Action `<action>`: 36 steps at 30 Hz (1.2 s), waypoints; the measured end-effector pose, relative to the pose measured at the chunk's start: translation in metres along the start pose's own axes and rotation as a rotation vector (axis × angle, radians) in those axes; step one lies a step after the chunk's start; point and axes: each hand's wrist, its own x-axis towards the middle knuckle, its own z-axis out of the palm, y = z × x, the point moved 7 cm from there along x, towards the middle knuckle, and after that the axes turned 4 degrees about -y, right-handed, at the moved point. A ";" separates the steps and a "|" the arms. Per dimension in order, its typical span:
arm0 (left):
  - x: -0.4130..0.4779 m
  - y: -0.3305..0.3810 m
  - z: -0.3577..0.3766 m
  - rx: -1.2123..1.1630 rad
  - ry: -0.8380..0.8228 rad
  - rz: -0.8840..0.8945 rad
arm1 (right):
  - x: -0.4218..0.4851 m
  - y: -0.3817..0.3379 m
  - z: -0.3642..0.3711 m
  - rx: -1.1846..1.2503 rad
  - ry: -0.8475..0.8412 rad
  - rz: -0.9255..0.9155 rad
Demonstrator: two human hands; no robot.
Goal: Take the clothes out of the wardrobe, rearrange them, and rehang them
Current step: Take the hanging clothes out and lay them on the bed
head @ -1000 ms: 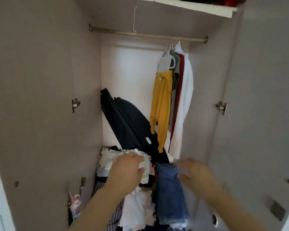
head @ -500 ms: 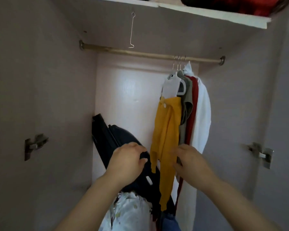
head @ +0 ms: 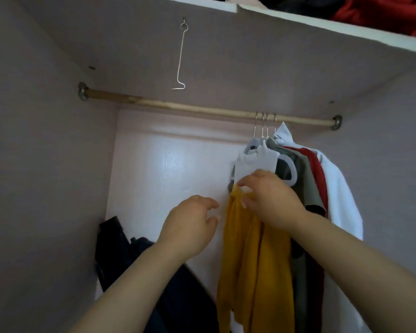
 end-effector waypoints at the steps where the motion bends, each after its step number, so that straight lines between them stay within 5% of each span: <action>1: 0.011 -0.005 0.002 -0.014 0.013 0.016 | 0.013 0.004 0.001 -0.033 0.014 0.014; 12: 0.093 -0.047 0.023 -0.039 0.082 0.130 | 0.130 0.066 0.022 -0.282 0.201 0.060; 19: 0.122 -0.059 0.034 0.053 0.143 0.106 | 0.149 0.141 0.025 -0.159 0.355 0.207; 27: 0.159 -0.041 0.046 0.094 0.226 0.077 | 0.158 0.181 0.042 -0.121 0.539 0.070; 36: 0.164 -0.041 0.003 0.198 0.454 0.020 | 0.179 0.148 0.031 0.003 0.651 -0.104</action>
